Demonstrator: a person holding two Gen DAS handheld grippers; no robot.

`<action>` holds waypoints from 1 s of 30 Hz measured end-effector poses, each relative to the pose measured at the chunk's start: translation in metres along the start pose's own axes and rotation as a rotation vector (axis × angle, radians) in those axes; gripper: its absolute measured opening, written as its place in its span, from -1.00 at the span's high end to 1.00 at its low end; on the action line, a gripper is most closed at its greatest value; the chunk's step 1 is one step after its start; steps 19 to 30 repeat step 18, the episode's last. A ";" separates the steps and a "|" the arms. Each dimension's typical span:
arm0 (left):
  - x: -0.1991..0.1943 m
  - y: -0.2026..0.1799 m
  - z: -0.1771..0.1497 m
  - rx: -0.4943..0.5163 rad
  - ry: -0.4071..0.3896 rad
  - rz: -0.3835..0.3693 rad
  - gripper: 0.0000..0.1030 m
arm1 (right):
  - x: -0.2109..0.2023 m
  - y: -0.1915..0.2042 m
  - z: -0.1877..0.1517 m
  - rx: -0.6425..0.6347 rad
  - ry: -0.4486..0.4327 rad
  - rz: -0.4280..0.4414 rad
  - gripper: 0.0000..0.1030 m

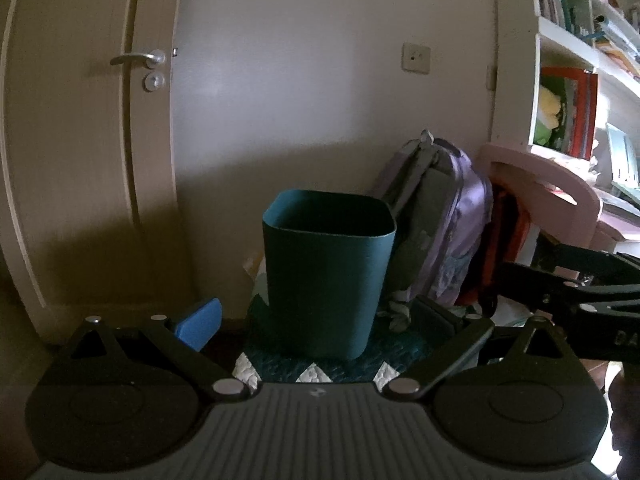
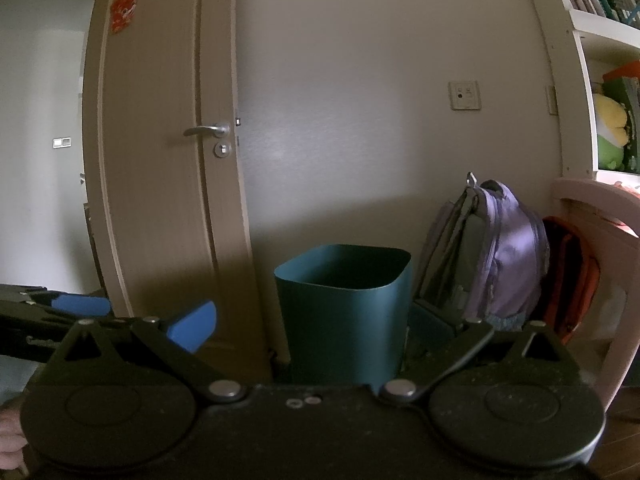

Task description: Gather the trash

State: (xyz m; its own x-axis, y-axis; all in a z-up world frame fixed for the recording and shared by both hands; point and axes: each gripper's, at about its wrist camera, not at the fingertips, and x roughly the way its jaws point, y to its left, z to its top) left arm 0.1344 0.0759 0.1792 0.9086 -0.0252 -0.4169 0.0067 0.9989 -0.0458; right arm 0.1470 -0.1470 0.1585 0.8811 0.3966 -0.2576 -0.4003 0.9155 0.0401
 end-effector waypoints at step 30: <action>-0.018 -0.006 -0.002 0.030 -0.069 -0.031 -0.97 | -0.007 0.000 -0.003 0.014 -0.008 -0.009 -1.00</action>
